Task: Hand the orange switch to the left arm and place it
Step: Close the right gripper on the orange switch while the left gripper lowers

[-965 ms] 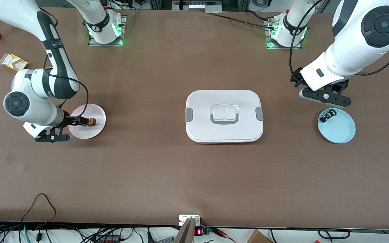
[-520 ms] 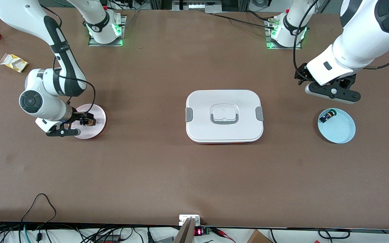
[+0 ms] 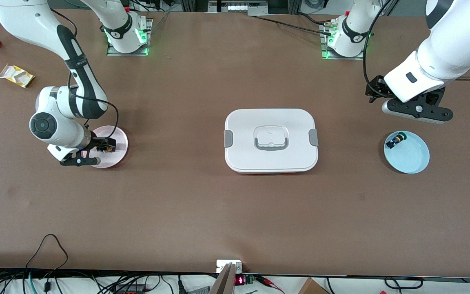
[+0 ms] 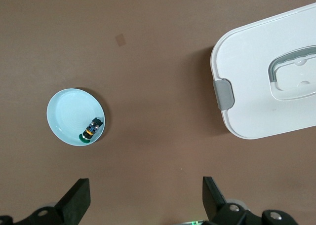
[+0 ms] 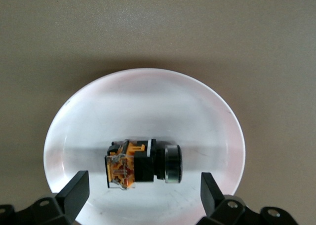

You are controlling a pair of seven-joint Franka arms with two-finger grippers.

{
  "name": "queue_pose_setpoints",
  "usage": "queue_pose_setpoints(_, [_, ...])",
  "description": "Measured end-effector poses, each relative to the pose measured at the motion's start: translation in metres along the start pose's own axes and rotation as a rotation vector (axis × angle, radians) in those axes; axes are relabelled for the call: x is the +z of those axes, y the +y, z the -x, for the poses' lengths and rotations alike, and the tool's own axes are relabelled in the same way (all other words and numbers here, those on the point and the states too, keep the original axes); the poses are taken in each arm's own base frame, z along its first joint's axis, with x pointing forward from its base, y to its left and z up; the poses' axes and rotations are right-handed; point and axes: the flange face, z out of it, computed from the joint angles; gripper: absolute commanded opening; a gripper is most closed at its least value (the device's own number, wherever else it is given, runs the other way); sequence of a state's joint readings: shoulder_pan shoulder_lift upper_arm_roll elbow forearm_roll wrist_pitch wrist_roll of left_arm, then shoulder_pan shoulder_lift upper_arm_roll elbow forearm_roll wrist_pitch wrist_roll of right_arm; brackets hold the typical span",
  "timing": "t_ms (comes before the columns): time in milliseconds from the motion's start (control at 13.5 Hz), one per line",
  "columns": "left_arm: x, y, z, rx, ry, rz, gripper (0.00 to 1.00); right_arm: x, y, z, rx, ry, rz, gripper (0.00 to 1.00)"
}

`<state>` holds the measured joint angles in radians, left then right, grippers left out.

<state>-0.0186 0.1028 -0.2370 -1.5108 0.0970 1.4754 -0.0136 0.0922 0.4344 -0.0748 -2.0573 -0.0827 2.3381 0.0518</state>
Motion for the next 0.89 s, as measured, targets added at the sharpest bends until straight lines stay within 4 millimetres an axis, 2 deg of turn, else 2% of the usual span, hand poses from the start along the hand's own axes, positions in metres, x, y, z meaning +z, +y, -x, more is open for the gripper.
queue_pose_setpoints(223, [0.001,-0.002,-0.001,-0.003,0.000,0.001,1.00,0.008,-0.009,-0.002,-0.001,0.009,0.001,1.00])
queue_pose_setpoints(594, [0.008,-0.013,0.001,-0.022,-0.034,0.005,1.00,0.017,-0.007,-0.003,0.002,0.027,0.000,1.00])
queue_pose_setpoints(742, [0.015,-0.025,-0.002,-0.040,-0.050,0.010,1.00,0.024,-0.006,-0.002,0.004,0.028,0.000,1.00])
queue_pose_setpoints(891, [0.023,-0.045,-0.004,-0.072,-0.064,0.023,1.00,0.028,-0.006,-0.001,0.005,0.028,-0.001,1.00])
